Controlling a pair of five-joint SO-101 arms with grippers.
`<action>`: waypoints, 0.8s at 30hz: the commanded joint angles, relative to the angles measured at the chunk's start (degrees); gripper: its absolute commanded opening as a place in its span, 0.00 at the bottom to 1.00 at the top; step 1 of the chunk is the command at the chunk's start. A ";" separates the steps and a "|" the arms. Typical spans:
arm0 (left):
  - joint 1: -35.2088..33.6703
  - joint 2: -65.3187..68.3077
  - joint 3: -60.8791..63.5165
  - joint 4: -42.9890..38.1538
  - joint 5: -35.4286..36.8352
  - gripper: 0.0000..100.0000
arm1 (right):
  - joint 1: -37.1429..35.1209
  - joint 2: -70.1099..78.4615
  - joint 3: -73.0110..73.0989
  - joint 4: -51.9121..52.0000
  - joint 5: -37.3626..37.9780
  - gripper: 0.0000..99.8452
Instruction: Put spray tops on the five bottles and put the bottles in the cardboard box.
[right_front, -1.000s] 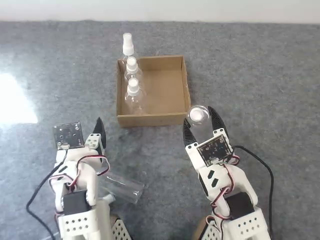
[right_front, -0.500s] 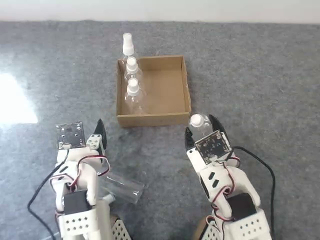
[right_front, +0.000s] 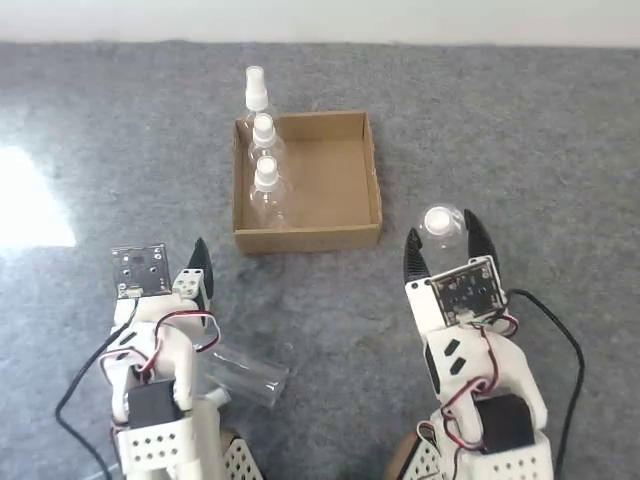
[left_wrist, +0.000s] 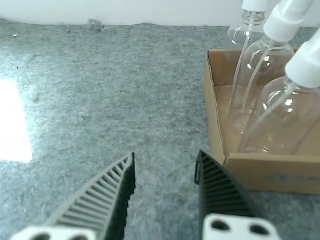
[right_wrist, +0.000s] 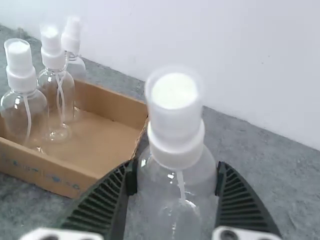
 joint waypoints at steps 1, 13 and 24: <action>0.26 -0.88 -0.40 -1.67 -0.53 0.19 | 0.57 0.04 -7.65 2.33 -0.44 0.17; 0.35 -0.88 -0.40 -1.67 -0.53 0.19 | 0.57 0.13 -14.77 5.05 -0.26 0.17; 0.35 -0.88 -0.40 -1.67 -0.53 0.19 | 0.48 18.59 -24.18 4.70 -0.35 0.17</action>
